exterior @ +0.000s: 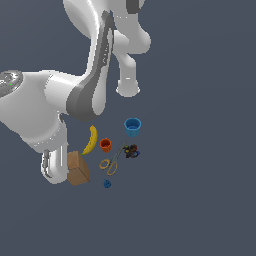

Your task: Pick up a designated object from a clutter of objects.

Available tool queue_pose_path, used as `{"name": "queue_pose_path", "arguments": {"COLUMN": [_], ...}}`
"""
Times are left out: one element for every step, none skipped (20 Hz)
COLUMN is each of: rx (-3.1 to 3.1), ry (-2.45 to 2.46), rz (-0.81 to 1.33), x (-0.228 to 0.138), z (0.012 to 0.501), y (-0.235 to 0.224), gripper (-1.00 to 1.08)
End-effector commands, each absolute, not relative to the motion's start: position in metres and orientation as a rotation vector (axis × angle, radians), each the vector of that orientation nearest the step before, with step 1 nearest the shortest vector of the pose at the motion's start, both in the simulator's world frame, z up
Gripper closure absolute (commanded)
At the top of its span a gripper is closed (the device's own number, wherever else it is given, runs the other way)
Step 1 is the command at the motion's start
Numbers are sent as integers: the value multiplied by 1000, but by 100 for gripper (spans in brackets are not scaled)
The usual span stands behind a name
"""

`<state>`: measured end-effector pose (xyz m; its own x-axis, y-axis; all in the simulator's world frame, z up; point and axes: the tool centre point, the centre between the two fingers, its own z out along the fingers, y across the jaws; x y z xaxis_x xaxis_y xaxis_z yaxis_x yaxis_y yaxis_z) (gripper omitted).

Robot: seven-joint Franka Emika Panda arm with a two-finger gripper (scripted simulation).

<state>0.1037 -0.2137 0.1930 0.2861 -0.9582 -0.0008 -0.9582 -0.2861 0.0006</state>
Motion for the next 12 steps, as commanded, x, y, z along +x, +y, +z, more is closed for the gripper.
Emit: {"name": "queue_pose_path", "arguments": {"rx": [-2519, -2519, -2519, -2519, -2519, -2518, -2517, -2517, -2516, -2516, -2515, -2515], "ry": [1876, 1876, 1876, 1877, 1877, 1879, 1879, 1880, 1881, 1882, 1883, 1883], "rz": [1, 1, 1, 1, 1, 1, 1, 0, 0, 0, 0, 0], "x": [104, 104, 104, 104, 104, 104, 103, 103, 103, 103, 103, 103], "z": [193, 192, 190, 187, 184, 180, 175, 169, 163, 158, 154, 150], "y": [-213, -213, -213, -214, -213, -214, -214, -214, -214, -214, -214, -214], "gripper": [-92, -92, -92, -92, -92, -92, -92, -92, -92, -92, -92, -92]}}
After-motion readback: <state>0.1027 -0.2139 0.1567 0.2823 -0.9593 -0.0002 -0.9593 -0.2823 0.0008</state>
